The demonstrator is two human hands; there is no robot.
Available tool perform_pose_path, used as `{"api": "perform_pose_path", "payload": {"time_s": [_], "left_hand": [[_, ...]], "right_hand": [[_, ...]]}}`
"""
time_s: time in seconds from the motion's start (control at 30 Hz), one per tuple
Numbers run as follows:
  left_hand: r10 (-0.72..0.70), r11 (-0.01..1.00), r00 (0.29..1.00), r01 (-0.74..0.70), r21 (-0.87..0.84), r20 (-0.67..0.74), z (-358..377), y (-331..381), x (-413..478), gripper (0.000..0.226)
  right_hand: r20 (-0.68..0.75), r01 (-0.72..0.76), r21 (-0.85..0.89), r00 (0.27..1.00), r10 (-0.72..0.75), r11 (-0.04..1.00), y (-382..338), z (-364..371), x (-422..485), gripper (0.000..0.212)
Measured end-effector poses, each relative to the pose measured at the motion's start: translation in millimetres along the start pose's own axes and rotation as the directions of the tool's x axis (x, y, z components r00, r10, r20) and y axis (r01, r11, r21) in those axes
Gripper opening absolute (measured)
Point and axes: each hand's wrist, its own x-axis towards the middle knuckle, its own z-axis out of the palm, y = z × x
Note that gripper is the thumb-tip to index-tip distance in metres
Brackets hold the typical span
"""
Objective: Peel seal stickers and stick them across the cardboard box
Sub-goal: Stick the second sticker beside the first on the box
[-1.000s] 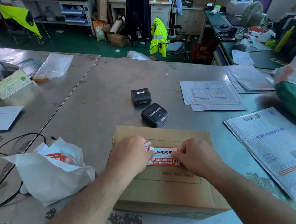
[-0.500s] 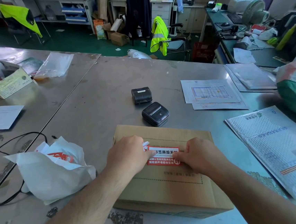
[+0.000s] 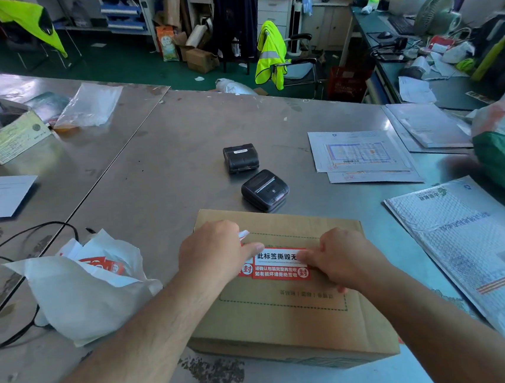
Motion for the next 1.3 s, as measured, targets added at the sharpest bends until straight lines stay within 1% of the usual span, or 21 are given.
{"api": "perform_pose_path", "payload": {"time_s": [0.13,0.2,0.27,0.5,0.6,0.73,0.9,1.0,1.07,1.17,1.23,1.3], "left_hand": [[0.03,0.998,0.997,-0.035,0.057,0.077,-4,-9,-3,0.06],[0.035,0.997,0.99,-0.045,0.071,0.134,-5,-13,-7,0.061],[0.035,0.996,0.986,-0.047,0.071,0.161,-4,-17,-10,0.062],[-0.014,0.996,0.994,0.005,0.086,0.111,-8,-31,-11,0.064],[-0.035,0.994,0.995,0.025,0.111,0.09,-13,-38,-9,0.061],[-0.06,0.993,0.996,0.053,0.109,0.062,-18,-49,-7,0.059],[-0.092,0.994,0.992,0.086,0.07,0.088,-21,-64,-5,0.059],[-0.101,0.994,0.993,0.098,0.04,0.062,-21,-70,-8,0.059],[-0.081,0.996,0.996,0.08,0.042,0.035,-20,-70,-12,0.055],[-0.006,1.0,1.0,0.006,0.027,-0.002,-20,-64,-16,0.044],[0.034,0.999,0.999,-0.034,0.0,0.001,-20,-58,-17,0.038],[0.057,0.998,0.998,-0.057,-0.016,0.011,-19,-52,-19,0.037]], "right_hand": [[0.027,0.087,-0.032,0.996,-0.086,0.996,9,-1,-8,0.046],[0.034,0.101,-0.026,0.994,-0.1,0.995,12,1,-10,0.047],[0.023,0.102,-0.016,0.995,-0.102,0.995,13,2,-11,0.048],[-0.013,0.078,-0.023,0.997,-0.079,0.997,8,-1,-11,0.049],[0.0,0.048,-0.005,0.999,-0.048,0.999,7,-1,-8,0.048],[0.016,0.033,-0.001,0.999,-0.033,0.999,6,0,-6,0.052],[0.039,0.02,0.01,0.999,-0.02,1.0,4,-2,-7,0.053],[0.041,0.018,0.02,0.999,-0.018,1.0,5,-1,-6,0.052],[0.036,0.016,0.009,0.999,-0.016,1.0,6,0,-6,0.052],[0.032,0.013,0.001,0.999,-0.013,1.0,5,-1,-6,0.053],[0.035,0.021,-0.016,0.999,-0.02,1.0,4,-2,-7,0.054],[0.036,0.034,-0.028,0.999,-0.033,0.999,5,-2,-8,0.054]]}}
